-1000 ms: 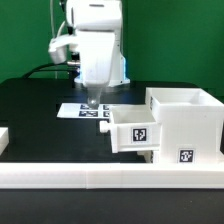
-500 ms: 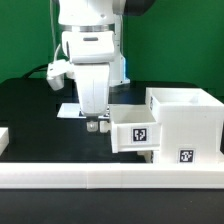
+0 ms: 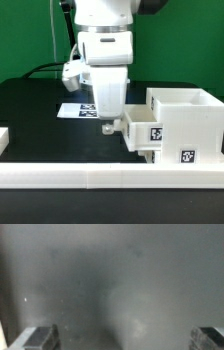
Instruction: Assemble drawer
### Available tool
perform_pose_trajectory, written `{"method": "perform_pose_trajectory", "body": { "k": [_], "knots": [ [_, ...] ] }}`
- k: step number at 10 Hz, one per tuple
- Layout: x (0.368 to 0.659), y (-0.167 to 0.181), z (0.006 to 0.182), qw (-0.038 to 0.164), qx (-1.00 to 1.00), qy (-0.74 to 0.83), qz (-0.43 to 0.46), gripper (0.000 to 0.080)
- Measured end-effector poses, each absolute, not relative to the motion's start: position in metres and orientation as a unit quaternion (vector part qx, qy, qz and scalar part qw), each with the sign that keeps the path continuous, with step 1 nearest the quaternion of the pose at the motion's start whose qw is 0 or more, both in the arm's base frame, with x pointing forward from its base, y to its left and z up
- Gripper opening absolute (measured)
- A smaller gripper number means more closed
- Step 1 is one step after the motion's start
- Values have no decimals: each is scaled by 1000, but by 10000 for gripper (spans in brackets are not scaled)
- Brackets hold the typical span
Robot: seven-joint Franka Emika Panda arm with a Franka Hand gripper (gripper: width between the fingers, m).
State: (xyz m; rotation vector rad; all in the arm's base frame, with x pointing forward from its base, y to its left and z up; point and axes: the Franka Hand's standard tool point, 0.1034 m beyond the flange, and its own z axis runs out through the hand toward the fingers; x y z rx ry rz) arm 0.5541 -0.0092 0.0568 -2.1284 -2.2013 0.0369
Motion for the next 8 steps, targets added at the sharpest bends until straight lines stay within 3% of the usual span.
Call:
{"method": "perform_pose_trajectory", "body": {
  "k": [5,8],
  "knots": [
    [554,26,55,40,-694,-719,13,649],
    [552,16,53,39,-694,-719,16,649]
  ]
}}
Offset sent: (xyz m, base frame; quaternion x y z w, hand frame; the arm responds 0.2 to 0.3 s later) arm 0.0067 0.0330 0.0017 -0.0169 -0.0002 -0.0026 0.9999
